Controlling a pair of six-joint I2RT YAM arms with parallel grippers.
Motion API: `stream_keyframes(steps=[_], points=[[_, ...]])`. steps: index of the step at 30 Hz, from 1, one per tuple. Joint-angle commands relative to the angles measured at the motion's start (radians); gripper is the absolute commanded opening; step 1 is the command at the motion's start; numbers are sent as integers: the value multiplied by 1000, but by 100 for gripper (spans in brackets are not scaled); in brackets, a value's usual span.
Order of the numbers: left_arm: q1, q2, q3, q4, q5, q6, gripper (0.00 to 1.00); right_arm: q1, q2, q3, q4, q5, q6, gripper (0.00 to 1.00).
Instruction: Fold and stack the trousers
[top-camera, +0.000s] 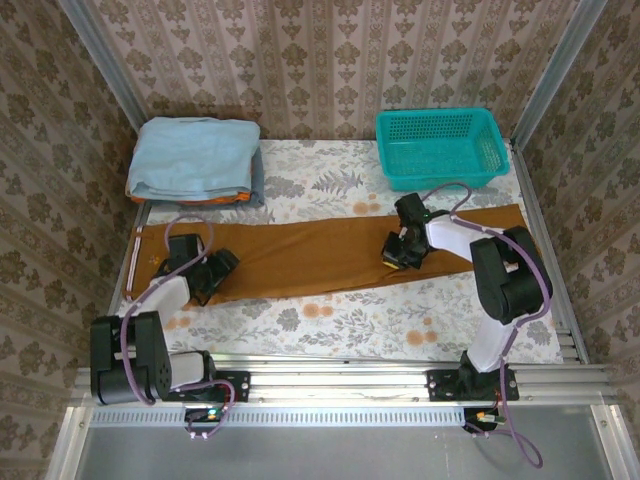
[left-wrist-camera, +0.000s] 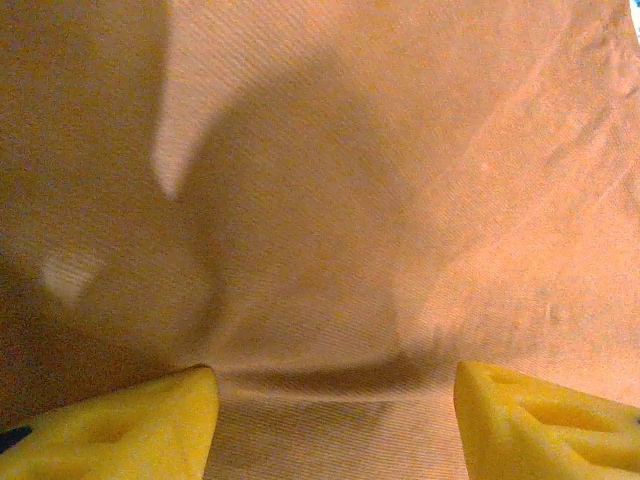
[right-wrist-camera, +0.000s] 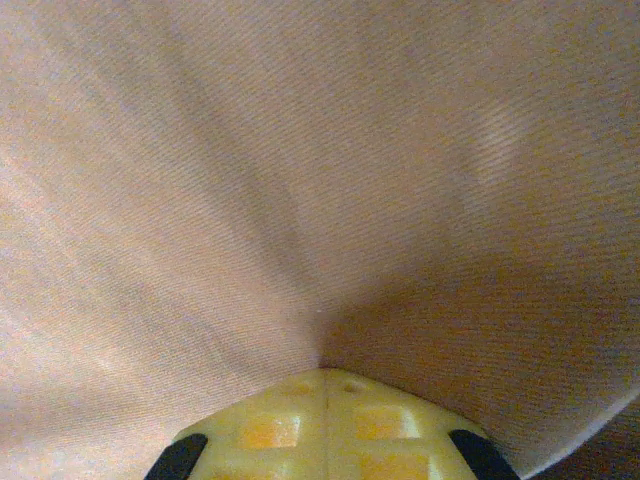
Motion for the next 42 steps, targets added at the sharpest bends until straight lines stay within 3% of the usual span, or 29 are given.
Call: stream_keyframes(steps=[1, 8, 11, 13, 17, 19, 20, 23, 29, 37, 42], points=[[64, 22, -17, -31, -82, 11, 67, -57, 10, -43, -101, 43, -42, 9], [108, 25, 147, -168, -69, 51, 72, -74, -105, 49, -221, 46, -110, 27], [30, -37, 234, -238, -103, 45, 75, -70, -184, 79, -254, 71, -116, 33], [-75, -33, 317, -292, -133, 49, 77, -58, -186, 100, -254, 65, -111, 33], [-297, 47, 399, -263, -201, 14, 79, -24, -94, 152, -250, 58, -117, 23], [-390, 121, 398, -203, -222, -41, 79, -24, -47, 154, -225, 66, -109, 4], [-422, 153, 391, -166, -225, -63, 79, -27, -29, 153, -214, 75, -112, 0], [-468, 223, 292, -11, -226, -153, 77, -57, 11, 140, -204, 101, -120, 0], [-409, 266, 117, 107, -202, -220, 74, -121, -1, 46, -190, 87, -130, 0], [-149, 176, 10, 61, -152, -122, 76, -92, -79, -96, -143, 10, -91, 0], [-37, 184, 66, 32, -106, -65, 75, -25, -137, -171, -115, -55, -33, 0]])
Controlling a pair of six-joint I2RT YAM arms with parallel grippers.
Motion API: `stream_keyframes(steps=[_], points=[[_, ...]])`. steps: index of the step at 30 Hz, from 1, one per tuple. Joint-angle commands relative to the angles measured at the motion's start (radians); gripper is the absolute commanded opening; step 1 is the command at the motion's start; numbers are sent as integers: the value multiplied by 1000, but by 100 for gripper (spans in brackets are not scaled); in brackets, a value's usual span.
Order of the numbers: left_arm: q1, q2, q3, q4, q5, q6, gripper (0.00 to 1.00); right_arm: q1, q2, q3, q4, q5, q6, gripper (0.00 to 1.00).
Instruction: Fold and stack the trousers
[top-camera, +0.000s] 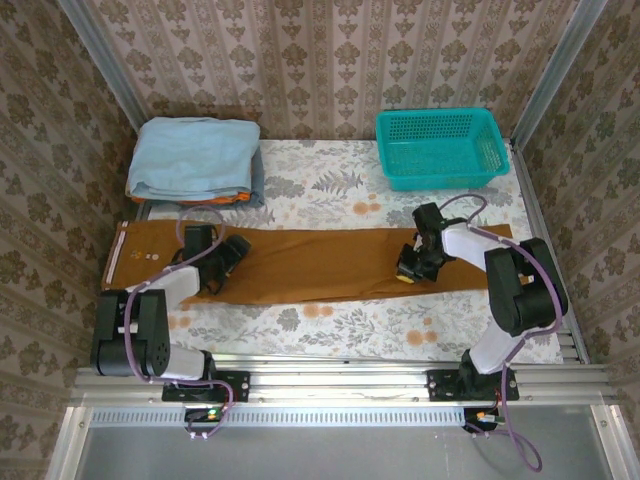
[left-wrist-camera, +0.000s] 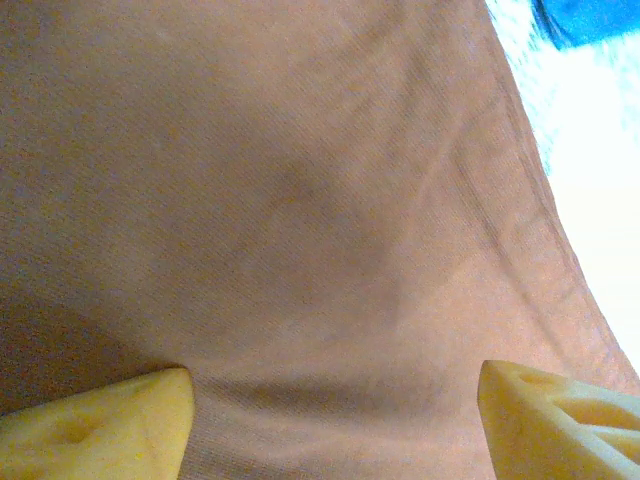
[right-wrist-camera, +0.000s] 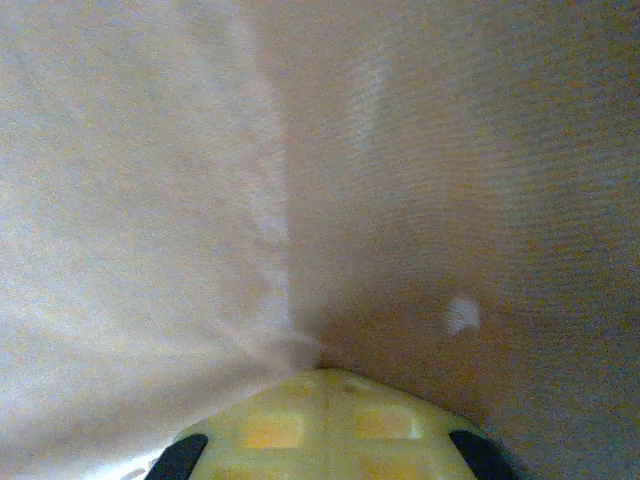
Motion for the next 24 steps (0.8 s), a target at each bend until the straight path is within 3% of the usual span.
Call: stream_keyframes(steps=[1, 7, 12, 18, 24], points=[[64, 40, 20, -145, -74, 94, 75, 45, -45, -54, -34, 7, 56, 0], [13, 4, 145, -252, -69, 151, 74, -1, -157, 26, -170, 72, -10, 0], [-202, -71, 270, -365, -157, 173, 77, -48, -187, 134, -277, 177, -85, 0], [-501, 80, 341, -251, -180, 104, 76, -73, -101, 78, -195, 69, -62, 0], [-541, 226, 237, -74, -129, 5, 73, -143, -48, -25, -142, 40, -57, 4]])
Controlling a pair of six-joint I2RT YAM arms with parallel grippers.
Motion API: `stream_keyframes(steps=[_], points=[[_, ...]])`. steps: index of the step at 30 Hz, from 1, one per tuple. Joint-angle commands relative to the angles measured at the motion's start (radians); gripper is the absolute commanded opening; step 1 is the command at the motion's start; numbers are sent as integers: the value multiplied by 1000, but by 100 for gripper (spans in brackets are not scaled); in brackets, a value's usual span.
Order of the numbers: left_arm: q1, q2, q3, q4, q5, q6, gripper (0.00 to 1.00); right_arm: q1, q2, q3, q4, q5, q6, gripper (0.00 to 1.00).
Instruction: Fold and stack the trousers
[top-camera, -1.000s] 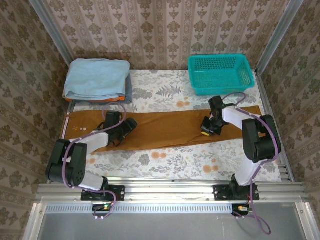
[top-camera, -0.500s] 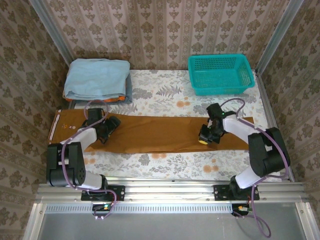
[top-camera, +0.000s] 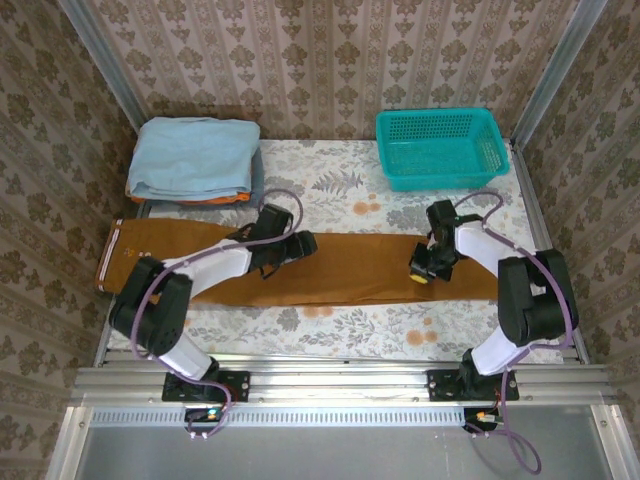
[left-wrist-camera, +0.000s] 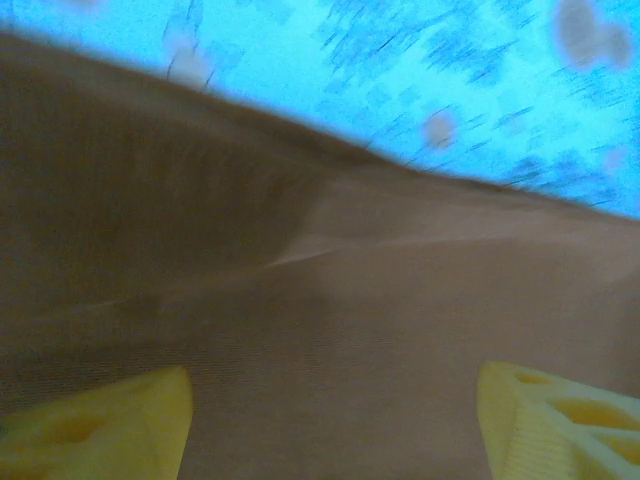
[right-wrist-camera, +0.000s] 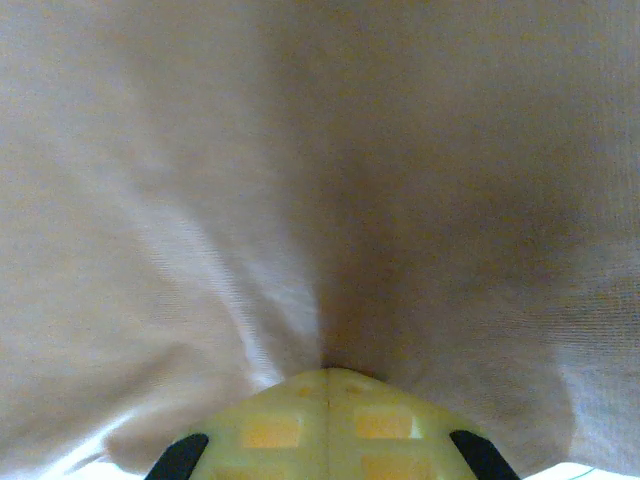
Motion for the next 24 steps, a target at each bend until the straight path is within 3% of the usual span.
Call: stream_keyframes(steps=[1, 4, 6, 11, 16, 22, 24], points=[[6, 27, -86, 76, -11, -71, 73, -72, 4, -48, 0, -23, -8, 5], [30, 38, -162, 96, -41, -63, 73, -158, -16, -56, -21, -42, -38, 8], [74, 51, -210, 128, -31, -58, 73, -207, -28, -40, -52, -37, -63, 18], [259, 56, -282, 171, 37, -20, 73, -288, -77, 33, -125, -23, -91, 32], [404, 18, -235, 93, 47, 63, 73, -305, -111, 101, -153, 68, -83, 45], [436, 15, -176, 59, 49, 117, 72, -304, -46, 241, -164, 217, -144, 79], [435, 22, -173, 73, 69, 118, 72, -304, 56, 336, -212, 238, -195, 81]])
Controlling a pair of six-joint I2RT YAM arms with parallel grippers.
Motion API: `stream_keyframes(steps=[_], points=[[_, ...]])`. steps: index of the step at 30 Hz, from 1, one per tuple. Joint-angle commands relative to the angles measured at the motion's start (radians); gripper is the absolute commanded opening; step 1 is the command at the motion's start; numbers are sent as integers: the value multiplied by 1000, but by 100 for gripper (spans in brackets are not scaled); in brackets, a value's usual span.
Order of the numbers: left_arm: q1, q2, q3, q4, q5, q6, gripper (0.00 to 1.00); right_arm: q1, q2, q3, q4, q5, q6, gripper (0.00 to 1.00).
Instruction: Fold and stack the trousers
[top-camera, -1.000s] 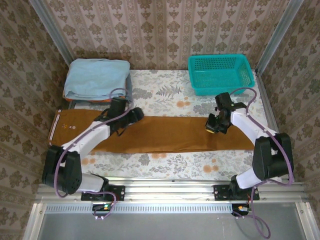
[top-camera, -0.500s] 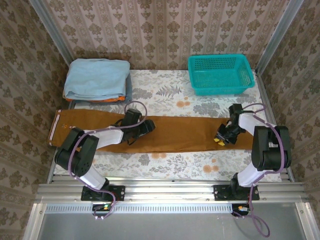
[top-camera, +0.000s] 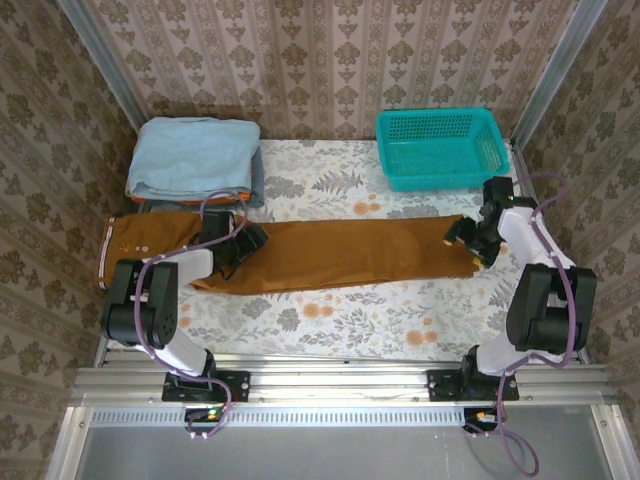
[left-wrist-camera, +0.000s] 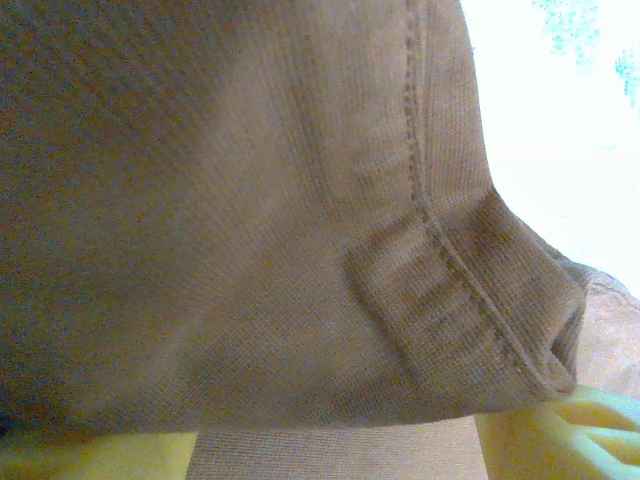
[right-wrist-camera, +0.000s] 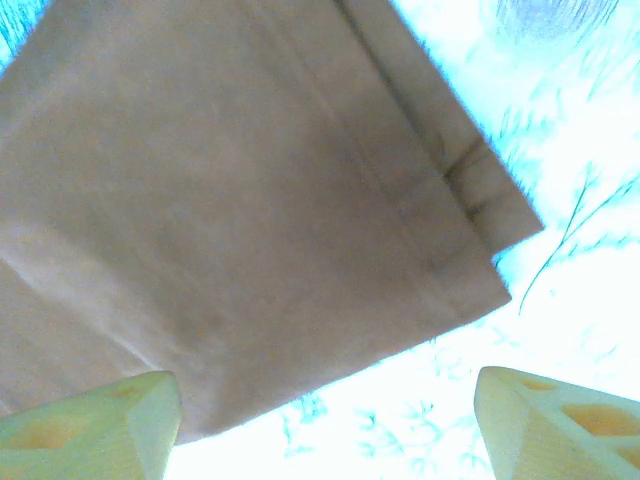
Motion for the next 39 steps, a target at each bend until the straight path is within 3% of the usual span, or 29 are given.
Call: stream_keyframes(steps=[1, 7, 12, 15, 18, 25, 26, 33, 39], points=[[21, 45, -10, -133, -69, 58, 72, -4, 155, 145, -82, 90, -93, 81], [23, 55, -17, -112, -43, 55, 72, -5, 345, 281, -147, 157, -191, 82], [23, 61, -15, -110, -21, 51, 72, -5, 444, 346, -163, 144, -231, 82], [23, 48, -18, -118, -22, 51, 72, -3, 513, 376, -198, 113, -246, 75], [24, 31, -21, -125, -23, 51, 72, -6, 549, 371, -180, 27, -242, 58], [23, -28, -12, -169, -22, 56, 71, -20, 538, 339, -151, 44, -229, 2], [24, -36, -11, -176, -23, 55, 71, -26, 527, 331, -146, 48, -224, 0], [-9, -97, -5, -225, -36, 65, 71, -81, 324, 229, -65, 72, -149, 0], [-178, -82, -11, -187, -104, 35, 71, -106, 201, 237, -110, 125, -114, 0]])
